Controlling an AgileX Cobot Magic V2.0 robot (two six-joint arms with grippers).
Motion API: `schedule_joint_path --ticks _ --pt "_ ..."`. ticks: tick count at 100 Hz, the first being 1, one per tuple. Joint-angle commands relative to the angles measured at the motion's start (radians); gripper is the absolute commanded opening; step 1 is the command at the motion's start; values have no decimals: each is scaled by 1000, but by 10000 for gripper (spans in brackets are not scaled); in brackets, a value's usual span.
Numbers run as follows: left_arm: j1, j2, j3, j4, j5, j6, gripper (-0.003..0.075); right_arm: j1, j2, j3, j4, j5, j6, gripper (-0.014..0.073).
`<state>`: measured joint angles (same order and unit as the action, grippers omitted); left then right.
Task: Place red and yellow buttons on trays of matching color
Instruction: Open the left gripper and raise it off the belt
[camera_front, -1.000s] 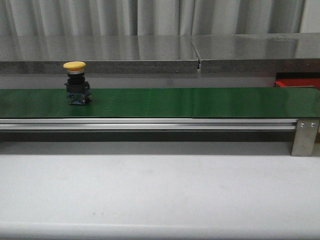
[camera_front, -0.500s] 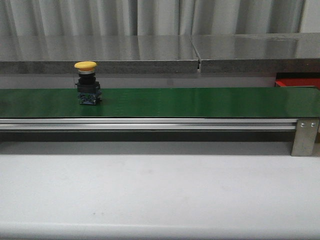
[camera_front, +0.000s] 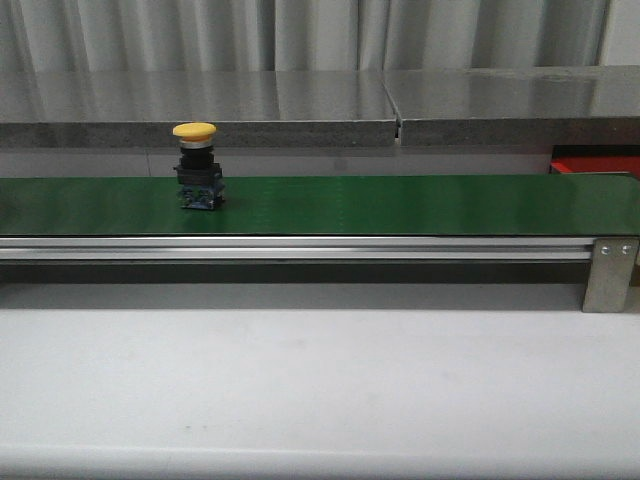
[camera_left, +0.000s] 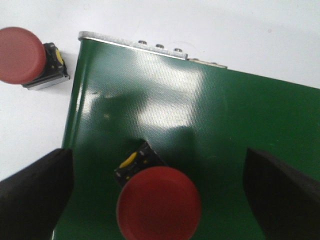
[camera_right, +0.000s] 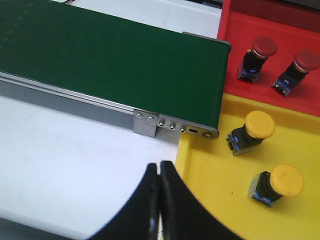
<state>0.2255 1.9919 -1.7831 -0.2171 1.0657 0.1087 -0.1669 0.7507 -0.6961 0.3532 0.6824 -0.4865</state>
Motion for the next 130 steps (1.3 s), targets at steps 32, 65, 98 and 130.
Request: schedule_joint_path --ticks 32,65,98,130 --pt "-52 -241 -32 -106 -55 72 671 -2 -6 -26 11 -56 -7 -118" --pt "-156 -569 254 -102 -260 92 671 -2 -6 -26 11 -56 -7 -118" --pt "-245 -992 738 -102 -473 109 671 -2 -6 -26 11 -56 -7 -118" --pt "-247 -1359 1083 -104 -595 109 603 -2 -6 -26 11 -56 -7 -118"
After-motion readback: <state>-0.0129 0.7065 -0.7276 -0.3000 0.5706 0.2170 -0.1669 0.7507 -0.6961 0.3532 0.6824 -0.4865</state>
